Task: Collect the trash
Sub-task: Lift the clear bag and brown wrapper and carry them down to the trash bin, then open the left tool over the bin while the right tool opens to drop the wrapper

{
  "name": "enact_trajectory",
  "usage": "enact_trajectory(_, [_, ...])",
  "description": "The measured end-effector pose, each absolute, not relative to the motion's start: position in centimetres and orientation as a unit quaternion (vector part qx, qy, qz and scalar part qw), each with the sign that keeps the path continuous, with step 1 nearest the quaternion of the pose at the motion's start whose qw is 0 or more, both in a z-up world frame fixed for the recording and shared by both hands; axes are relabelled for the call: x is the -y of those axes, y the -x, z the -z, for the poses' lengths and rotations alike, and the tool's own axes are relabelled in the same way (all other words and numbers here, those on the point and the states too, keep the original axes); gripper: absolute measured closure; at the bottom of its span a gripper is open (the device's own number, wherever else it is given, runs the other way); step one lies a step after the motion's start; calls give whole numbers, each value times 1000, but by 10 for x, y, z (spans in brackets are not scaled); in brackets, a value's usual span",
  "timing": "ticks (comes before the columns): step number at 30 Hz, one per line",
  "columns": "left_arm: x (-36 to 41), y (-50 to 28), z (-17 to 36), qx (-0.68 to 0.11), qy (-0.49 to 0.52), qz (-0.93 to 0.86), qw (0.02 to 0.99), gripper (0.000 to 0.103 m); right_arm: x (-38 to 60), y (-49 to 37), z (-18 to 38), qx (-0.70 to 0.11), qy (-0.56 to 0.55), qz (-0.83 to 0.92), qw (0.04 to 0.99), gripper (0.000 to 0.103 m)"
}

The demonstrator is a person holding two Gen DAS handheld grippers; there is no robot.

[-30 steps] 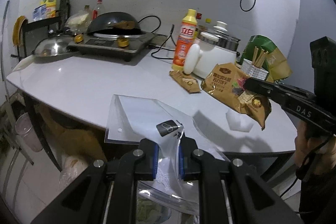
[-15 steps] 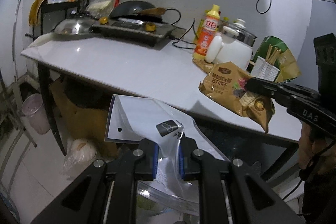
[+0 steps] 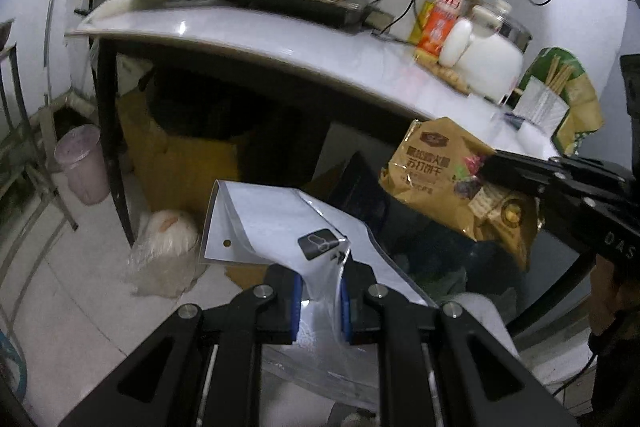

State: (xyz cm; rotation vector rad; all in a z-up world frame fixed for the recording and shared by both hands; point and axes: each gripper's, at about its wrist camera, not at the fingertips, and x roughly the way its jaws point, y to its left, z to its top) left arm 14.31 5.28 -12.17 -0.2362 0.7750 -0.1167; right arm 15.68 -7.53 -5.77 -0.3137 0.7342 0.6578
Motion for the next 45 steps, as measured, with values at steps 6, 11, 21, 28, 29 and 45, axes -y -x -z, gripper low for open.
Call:
enact_trajectory(6, [-57, -143, 158, -408, 127, 47, 903, 89, 66, -157, 98, -382, 162, -320, 852, 101])
enact_trajectory(11, [-57, -152, 188, -436, 135, 44, 889, 89, 63, -164, 131, -410, 162, -318, 839, 101])
enact_trajectory(21, [-51, -170, 244, -486, 134, 41, 863, 89, 66, -190, 197, -466, 154, -307, 815, 101])
enact_trajectory(28, [-46, -186, 283, -513, 123, 39, 848, 89, 71, -211, 245, -500, 139, -298, 801, 101])
enact_trajectory(29, [-45, -188, 285, -515, 122, 39, 847, 89, 72, -213, 249, -503, 137, -298, 800, 101])
enact_trajectory(45, [-30, -216, 349, -560, 113, 49, 819, 88, 92, -238, 302, -529, 118, -280, 793, 101])
